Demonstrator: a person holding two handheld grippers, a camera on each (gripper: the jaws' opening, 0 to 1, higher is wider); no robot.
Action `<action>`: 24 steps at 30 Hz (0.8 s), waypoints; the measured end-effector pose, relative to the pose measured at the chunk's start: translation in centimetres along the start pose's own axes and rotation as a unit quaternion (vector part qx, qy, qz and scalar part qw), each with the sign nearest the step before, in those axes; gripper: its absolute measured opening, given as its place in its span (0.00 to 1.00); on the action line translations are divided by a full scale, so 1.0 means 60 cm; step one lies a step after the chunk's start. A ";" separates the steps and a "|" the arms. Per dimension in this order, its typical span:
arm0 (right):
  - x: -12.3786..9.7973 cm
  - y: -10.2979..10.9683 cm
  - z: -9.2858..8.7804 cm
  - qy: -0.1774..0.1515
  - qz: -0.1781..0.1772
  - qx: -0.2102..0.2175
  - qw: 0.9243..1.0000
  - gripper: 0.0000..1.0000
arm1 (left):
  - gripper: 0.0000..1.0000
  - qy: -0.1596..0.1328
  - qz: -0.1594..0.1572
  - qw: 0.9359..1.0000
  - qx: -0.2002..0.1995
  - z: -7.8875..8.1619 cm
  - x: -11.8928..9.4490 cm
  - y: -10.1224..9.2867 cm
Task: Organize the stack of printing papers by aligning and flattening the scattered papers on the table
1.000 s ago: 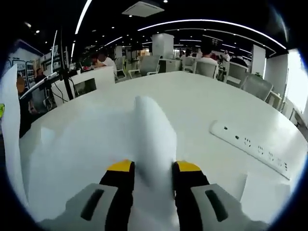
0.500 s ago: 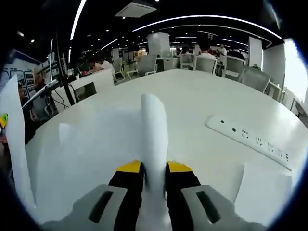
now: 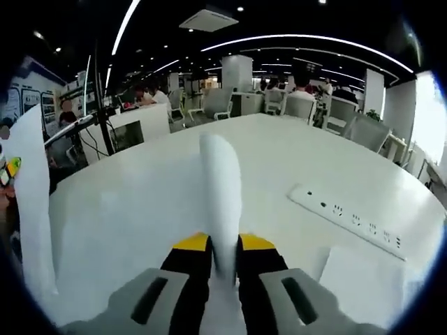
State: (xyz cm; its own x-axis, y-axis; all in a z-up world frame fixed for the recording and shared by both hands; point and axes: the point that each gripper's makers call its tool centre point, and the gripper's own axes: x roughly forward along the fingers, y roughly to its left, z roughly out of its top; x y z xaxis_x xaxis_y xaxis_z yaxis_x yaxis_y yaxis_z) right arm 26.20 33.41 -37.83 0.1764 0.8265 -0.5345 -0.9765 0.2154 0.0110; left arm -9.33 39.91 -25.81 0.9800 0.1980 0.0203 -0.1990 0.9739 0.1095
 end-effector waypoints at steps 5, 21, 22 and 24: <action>-0.015 -0.010 0.009 -0.015 0.003 0.001 1.000 0.06 | 0.06 0.002 0.004 1.000 -0.013 -0.002 0.001 0.001; -0.054 -0.013 0.022 -0.028 0.000 0.008 1.000 0.05 | 0.06 0.001 -0.010 1.000 -0.027 -0.003 0.008 -0.011; -0.055 -0.013 0.022 -0.029 -0.002 0.008 1.000 0.05 | 0.06 0.000 -0.011 0.999 -0.030 -0.004 0.008 -0.011; -0.057 -0.014 0.023 -0.029 -0.003 0.006 1.000 0.05 | 0.06 0.002 -0.014 0.999 -0.036 -0.008 0.011 -0.010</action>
State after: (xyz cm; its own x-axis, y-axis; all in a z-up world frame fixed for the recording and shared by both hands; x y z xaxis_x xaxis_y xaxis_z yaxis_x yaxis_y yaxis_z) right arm 26.60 31.13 -34.86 0.1888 0.8539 -0.4849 -0.9740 0.2258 0.0183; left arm -8.57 39.49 -26.35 0.9852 0.1707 0.0141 -0.1712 0.9845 0.0380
